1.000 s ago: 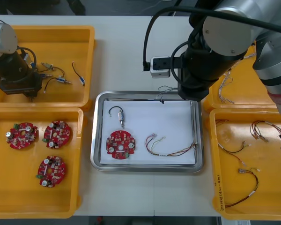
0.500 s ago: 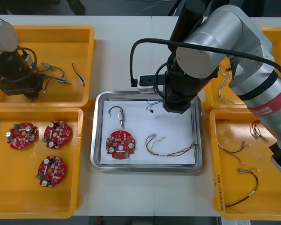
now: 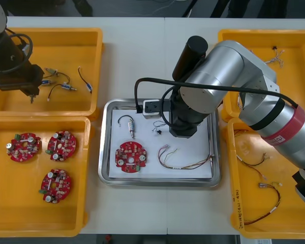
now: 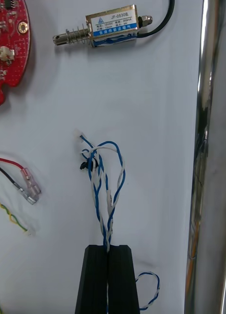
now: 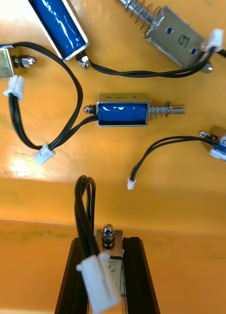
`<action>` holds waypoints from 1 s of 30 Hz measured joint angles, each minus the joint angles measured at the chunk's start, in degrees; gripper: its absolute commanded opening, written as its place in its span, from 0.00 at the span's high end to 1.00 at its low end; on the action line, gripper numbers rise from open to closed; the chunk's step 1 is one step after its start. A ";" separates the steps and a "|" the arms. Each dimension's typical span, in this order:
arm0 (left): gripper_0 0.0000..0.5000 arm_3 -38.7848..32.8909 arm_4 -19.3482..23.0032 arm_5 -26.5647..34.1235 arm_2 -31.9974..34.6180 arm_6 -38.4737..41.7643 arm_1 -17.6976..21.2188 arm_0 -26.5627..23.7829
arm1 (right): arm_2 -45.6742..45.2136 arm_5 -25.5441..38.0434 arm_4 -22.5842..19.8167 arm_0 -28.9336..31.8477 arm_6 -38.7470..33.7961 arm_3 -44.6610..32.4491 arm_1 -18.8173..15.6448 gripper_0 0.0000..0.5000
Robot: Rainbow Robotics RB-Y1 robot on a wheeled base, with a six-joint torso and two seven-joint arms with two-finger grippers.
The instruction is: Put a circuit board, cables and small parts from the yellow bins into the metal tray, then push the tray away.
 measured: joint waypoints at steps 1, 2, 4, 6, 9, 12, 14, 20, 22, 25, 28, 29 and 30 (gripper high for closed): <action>1.00 -0.75 -0.22 0.59 0.27 0.00 0.10 0.00 | 0.48 -1.05 0.92 0.23 0.00 0.00 0.00 1.00; 1.00 -1.44 -0.41 1.16 0.48 0.00 0.19 0.00 | 0.92 -1.81 1.64 0.43 0.00 0.00 0.00 1.00; 1.00 -2.85 -0.75 2.09 0.77 0.00 0.35 0.00 | 1.65 -2.65 2.65 0.76 -0.01 0.04 0.00 1.00; 1.00 -4.18 -1.24 3.32 1.03 0.00 0.42 0.00 | 2.07 -2.88 2.92 0.92 -0.01 0.33 0.00 1.00; 1.00 -6.38 -2.57 5.91 1.64 0.00 0.47 0.00 | 2.19 -2.97 2.92 0.99 -0.01 1.20 0.00 1.00; 1.00 -8.84 -3.72 8.62 2.55 0.00 0.48 0.00 | 2.19 -3.10 2.92 1.08 -0.01 2.13 0.00 1.00; 1.00 -10.40 -4.32 10.32 3.21 0.00 0.48 0.00 | 2.19 -3.72 2.92 1.31 -0.01 2.22 -0.01 1.00; 1.00 -16.12 -6.70 15.21 4.78 0.01 0.47 0.00 | 2.93 -5.58 2.92 1.58 -0.01 2.23 -0.21 0.97; 1.00 -17.59 -6.74 16.03 5.08 0.01 0.44 0.00 | 3.13 -5.59 2.92 1.59 -0.01 2.23 -0.27 0.76; 1.00 -19.27 -6.74 16.46 5.47 0.02 0.22 0.00 | 3.28 -5.59 2.92 1.59 -0.02 2.23 -0.42 0.00; 1.00 -20.79 -6.74 16.51 5.59 0.02 -0.34 0.00 | 3.40 -5.59 2.92 1.60 -0.04 2.23 -0.50 0.00; 1.00 -21.29 -6.74 16.51 5.60 0.03 -0.59 0.00 | 3.41 -5.59 2.92 1.60 -0.06 2.23 -0.52 0.00; 1.00 -21.88 -6.74 16.51 5.61 0.03 -0.89 0.00 | 3.41 -5.59 2.93 1.61 -0.11 2.23 -0.58 0.00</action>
